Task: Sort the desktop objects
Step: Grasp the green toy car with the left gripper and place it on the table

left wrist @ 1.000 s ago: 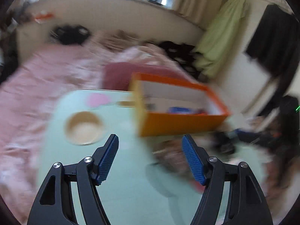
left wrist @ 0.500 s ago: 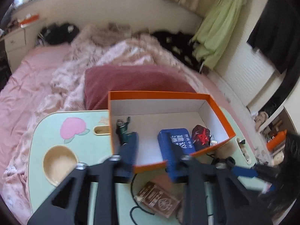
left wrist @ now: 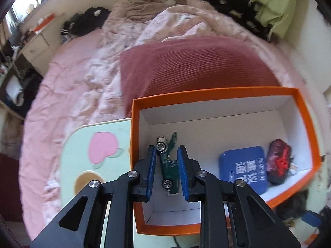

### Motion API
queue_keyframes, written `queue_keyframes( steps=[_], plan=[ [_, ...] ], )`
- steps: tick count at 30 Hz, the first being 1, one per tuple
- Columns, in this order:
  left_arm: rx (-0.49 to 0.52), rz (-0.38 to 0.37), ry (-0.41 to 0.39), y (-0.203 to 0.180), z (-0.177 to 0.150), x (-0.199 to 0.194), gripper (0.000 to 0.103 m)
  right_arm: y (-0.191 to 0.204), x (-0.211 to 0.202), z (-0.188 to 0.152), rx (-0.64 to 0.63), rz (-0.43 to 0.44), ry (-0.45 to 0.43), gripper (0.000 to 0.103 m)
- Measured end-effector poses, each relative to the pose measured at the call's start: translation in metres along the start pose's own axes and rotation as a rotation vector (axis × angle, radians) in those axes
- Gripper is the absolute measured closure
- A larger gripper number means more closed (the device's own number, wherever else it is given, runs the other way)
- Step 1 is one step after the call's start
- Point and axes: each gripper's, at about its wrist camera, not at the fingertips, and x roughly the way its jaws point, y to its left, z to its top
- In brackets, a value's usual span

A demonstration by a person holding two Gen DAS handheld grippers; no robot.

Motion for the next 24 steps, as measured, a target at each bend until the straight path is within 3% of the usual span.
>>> queue_keyframes(
  steps=[1,3,5,7,10,13,18,21,24],
  plan=[
    [0.031,0.048,0.016,-0.005,0.0,0.003,0.079,0.0,0.0,0.0,0.002,0.003,0.001,0.041],
    [0.077,0.067,0.038,-0.014,0.0,0.01,0.078,0.0,0.001,-0.001,0.007,0.006,0.001,0.041],
    [0.074,0.007,0.124,-0.016,0.003,0.022,0.075,0.001,0.001,-0.002,0.007,0.007,0.001,0.041],
    [0.09,-0.039,0.144,-0.02,0.005,0.024,0.067,0.002,0.002,-0.002,0.006,0.009,0.004,0.041],
    [0.116,-0.029,0.111,-0.022,0.006,0.021,0.067,0.002,0.003,-0.003,0.006,0.009,0.004,0.041],
    [0.117,-0.032,0.054,-0.015,0.003,0.017,0.076,0.001,0.002,-0.005,0.013,0.015,0.0,0.041],
    [0.04,-0.247,-0.033,0.011,0.002,-0.008,0.078,-0.002,-0.002,-0.005,0.028,0.014,-0.013,0.041],
    [0.008,-0.336,-0.162,0.023,-0.012,-0.053,0.078,-0.005,-0.008,-0.007,0.033,0.006,-0.032,0.041],
    [0.026,-0.457,-0.218,0.023,-0.038,-0.091,0.078,-0.008,-0.013,-0.006,0.039,-0.016,-0.046,0.041]
  ],
)
